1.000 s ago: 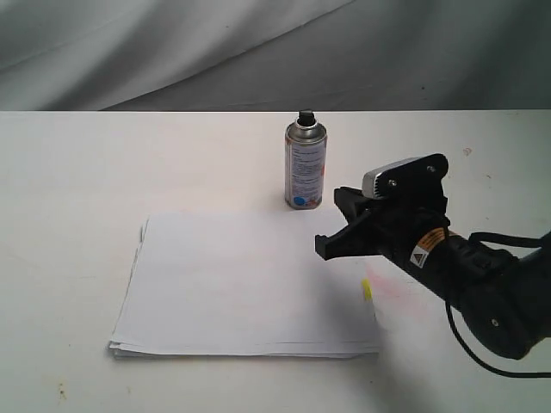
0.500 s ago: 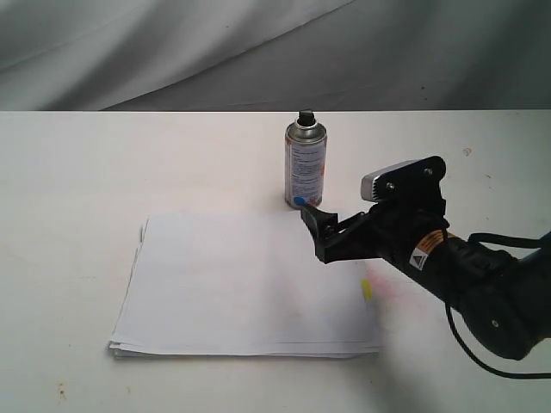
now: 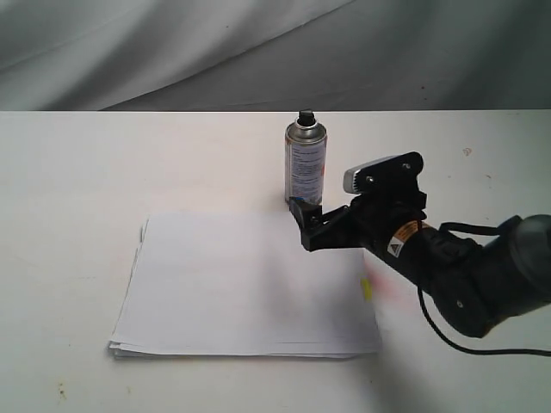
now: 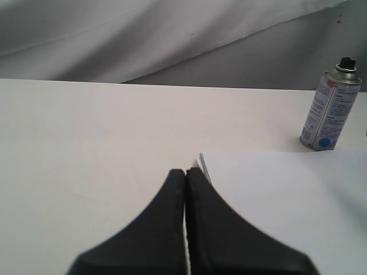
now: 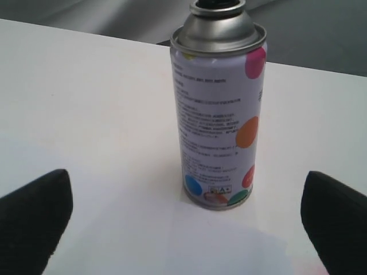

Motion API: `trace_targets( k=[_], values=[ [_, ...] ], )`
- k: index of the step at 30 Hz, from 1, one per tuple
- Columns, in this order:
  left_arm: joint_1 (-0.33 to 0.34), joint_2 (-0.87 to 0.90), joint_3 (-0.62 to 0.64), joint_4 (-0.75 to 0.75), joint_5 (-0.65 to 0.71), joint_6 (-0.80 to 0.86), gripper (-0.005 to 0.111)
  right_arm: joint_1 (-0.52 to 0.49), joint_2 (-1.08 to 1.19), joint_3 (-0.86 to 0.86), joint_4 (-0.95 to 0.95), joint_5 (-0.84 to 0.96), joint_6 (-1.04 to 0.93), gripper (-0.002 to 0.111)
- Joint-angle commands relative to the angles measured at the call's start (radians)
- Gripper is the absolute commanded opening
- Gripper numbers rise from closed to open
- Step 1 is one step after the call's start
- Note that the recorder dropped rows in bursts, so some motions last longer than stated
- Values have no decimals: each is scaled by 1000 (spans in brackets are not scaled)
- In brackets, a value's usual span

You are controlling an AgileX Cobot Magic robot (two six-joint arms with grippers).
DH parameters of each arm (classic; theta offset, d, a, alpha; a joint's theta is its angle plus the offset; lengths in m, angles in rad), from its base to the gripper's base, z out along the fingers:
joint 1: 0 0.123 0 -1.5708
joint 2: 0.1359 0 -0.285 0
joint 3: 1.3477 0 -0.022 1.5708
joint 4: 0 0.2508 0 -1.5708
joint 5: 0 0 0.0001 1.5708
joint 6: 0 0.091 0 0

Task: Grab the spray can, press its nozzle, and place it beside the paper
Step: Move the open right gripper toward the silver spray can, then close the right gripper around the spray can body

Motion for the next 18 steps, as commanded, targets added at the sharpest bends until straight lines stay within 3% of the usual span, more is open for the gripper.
trace_targets(
  k=[1,18],
  values=[
    [-4,-7,5,0,-5,1,0,0,59,-80,48,-8,-3,104],
    [-4,-7,5,0,-5,1,0,0,265,-406,67,80,-3,104]
  ],
)
